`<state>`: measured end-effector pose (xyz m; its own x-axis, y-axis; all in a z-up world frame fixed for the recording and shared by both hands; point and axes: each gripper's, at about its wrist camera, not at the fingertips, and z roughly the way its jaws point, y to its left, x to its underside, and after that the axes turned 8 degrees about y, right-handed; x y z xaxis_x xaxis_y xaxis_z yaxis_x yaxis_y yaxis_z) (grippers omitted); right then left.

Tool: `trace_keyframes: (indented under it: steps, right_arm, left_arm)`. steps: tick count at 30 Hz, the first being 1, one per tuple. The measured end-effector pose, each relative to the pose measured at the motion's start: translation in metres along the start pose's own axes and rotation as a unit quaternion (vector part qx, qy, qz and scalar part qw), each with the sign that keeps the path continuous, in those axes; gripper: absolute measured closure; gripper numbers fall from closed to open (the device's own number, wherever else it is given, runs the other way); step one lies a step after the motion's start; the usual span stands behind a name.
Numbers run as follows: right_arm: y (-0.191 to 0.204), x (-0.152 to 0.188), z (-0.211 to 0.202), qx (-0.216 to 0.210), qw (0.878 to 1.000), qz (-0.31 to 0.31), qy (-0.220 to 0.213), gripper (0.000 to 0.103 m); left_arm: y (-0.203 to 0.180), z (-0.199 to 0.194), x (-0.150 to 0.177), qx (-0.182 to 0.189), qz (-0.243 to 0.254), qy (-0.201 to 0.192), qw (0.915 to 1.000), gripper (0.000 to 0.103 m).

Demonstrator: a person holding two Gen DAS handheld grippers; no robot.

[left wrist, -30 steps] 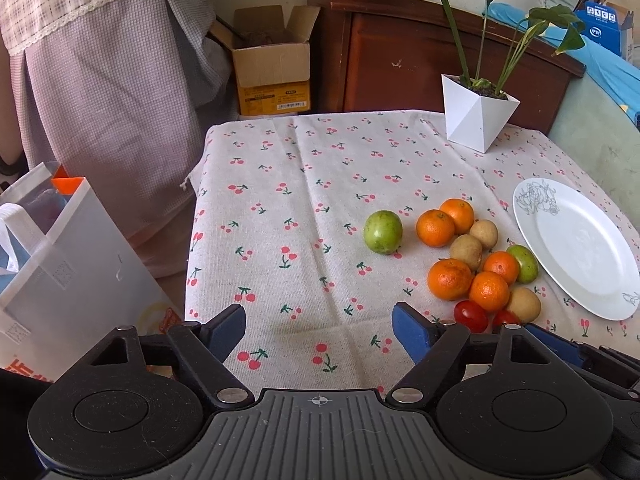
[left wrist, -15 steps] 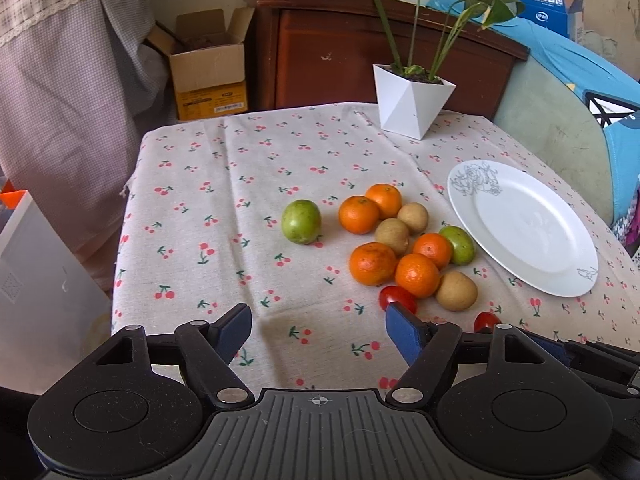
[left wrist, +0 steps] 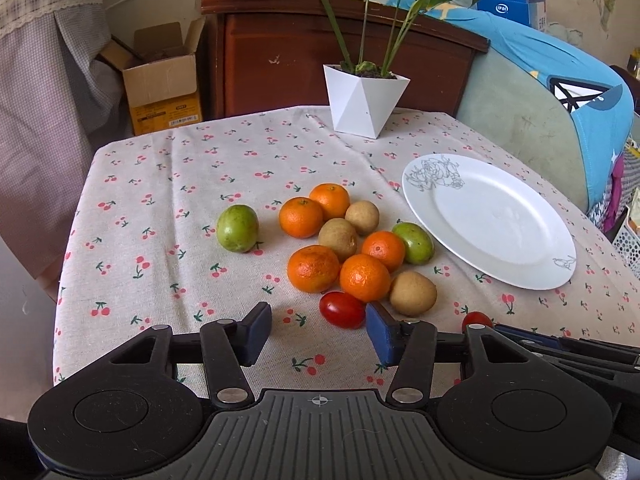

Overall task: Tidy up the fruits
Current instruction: 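Grasp a red cherry tomato with the right gripper while the left grasps the other tomato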

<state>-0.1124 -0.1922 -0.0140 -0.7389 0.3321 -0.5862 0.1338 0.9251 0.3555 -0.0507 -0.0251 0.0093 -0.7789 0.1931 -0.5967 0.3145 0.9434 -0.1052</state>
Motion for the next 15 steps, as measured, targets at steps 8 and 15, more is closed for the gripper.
trace_keyframes:
  steps: [8, 15]
  right_arm:
    - [0.0016, 0.0005, 0.0008, 0.002, 1.000, -0.007, -0.004, 0.082]
    - [0.0017, -0.0008, -0.0007, -0.006, 1.000, -0.005, -0.006, 0.083]
  left_arm:
    - [-0.0058, 0.0007, 0.0014, 0.012, 0.014, -0.008, 0.9998, 0.076]
    - [-0.0036, -0.0034, 0.0019, 0.018, 0.006, -0.010, 0.9998, 0.080]
